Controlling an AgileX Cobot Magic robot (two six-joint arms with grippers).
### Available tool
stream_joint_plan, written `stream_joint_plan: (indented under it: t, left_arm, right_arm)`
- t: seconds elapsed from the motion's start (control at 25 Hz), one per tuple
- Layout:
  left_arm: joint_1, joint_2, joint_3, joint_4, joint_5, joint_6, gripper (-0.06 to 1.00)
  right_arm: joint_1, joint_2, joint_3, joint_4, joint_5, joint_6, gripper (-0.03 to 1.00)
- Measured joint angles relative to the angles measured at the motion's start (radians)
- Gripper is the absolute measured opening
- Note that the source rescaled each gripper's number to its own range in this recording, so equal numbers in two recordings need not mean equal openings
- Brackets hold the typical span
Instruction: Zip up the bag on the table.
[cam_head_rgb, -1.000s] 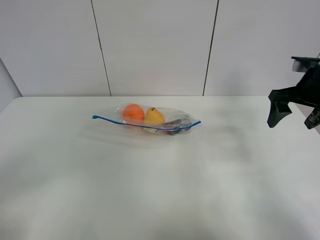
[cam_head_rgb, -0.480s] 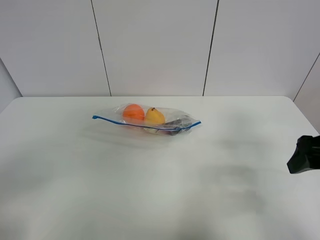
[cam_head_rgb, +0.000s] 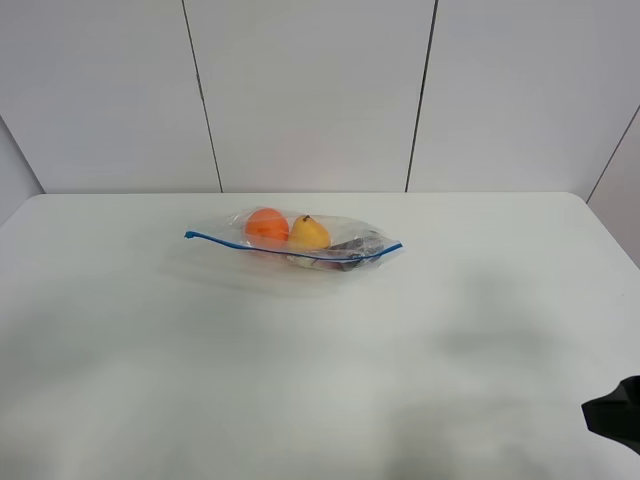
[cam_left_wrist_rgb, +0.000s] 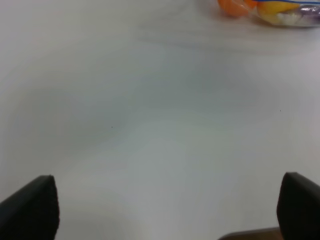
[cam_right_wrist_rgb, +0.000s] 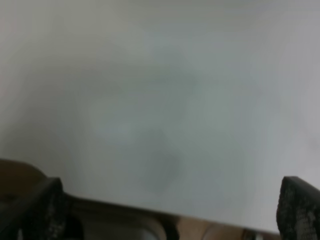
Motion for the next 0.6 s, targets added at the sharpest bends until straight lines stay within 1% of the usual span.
stream_joint_plan:
  t: [0.2,0.44,0.6]
  left_arm:
    - [0.000,0.000,0.000,0.000,0.000,0.000,1.00]
    - [0.000,0.000,0.000,0.000,0.000,0.000,1.00]
    - [0.000,0.000,0.000,0.000,0.000,0.000,1.00]
  right_arm:
    - [0.005,-0.166,0.000,-0.039,-0.007,0.034,0.91]
    - [0.005,-0.414,0.001,-0.066,-0.008,0.062,0.91]
    - [0.005,-0.576,0.003,-0.101,-0.009,0.107,0.91]
